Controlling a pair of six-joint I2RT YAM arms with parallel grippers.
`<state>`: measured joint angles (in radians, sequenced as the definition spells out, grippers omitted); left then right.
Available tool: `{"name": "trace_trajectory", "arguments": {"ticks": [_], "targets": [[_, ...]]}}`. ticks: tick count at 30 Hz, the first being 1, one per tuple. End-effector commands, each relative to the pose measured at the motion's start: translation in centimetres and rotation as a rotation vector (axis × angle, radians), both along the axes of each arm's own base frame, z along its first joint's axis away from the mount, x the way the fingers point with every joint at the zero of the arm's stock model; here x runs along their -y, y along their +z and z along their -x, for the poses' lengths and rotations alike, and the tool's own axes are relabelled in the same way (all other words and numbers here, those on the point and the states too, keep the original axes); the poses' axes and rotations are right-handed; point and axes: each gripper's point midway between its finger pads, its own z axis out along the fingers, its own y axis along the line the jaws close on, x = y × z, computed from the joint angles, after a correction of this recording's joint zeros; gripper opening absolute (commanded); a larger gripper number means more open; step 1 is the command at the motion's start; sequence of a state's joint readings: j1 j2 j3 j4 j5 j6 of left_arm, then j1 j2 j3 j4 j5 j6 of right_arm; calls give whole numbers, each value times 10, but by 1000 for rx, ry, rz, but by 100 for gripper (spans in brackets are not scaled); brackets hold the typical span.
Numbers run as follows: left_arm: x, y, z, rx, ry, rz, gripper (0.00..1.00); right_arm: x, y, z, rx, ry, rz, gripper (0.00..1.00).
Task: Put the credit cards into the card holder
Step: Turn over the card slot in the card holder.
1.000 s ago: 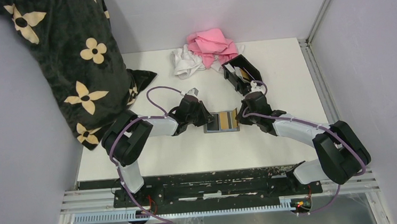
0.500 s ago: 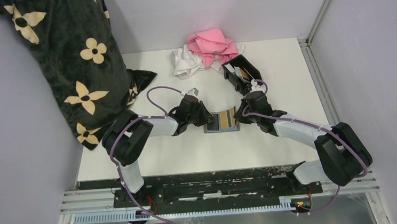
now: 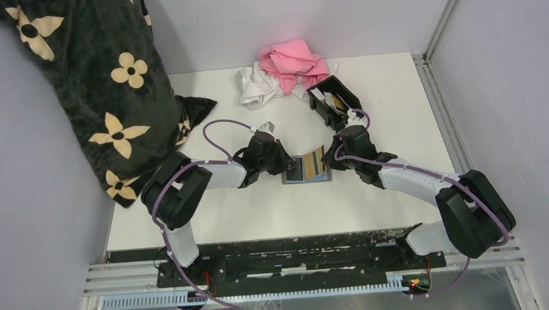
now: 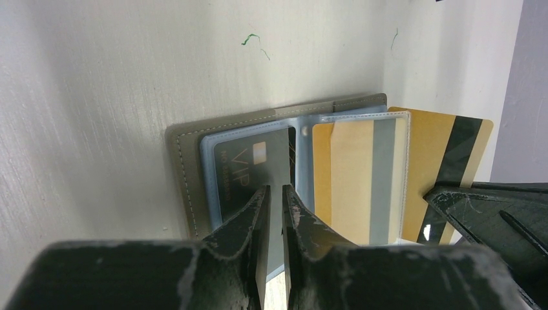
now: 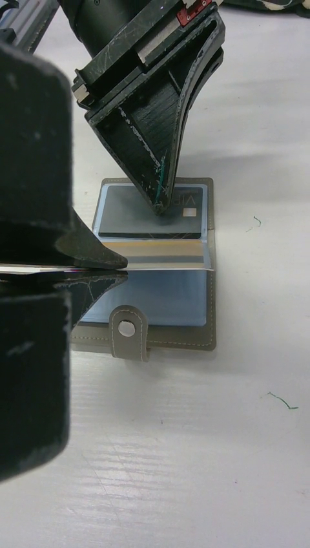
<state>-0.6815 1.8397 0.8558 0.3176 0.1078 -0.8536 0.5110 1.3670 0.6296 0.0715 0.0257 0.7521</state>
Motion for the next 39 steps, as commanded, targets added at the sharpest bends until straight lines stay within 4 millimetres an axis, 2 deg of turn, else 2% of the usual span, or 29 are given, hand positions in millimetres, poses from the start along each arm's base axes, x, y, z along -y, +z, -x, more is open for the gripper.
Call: {"name": "trace_trajectory", "arguments": {"ticks": [1,21,29,39], "targets": [[-24,-46,23,-88,-32,-159,20,-14,23,-10,69,12,-54,1],[-24,-45,25,-90,-37,-158,20,-44,37,-10,95,60,-49,1],[-28,-39,26,-79,-28,-161,19,-54,25,-8,73,77,-34,1],[-50,-29,29,-56,29,-229,23,-61,11,-9,55,86,-25,1]]}}
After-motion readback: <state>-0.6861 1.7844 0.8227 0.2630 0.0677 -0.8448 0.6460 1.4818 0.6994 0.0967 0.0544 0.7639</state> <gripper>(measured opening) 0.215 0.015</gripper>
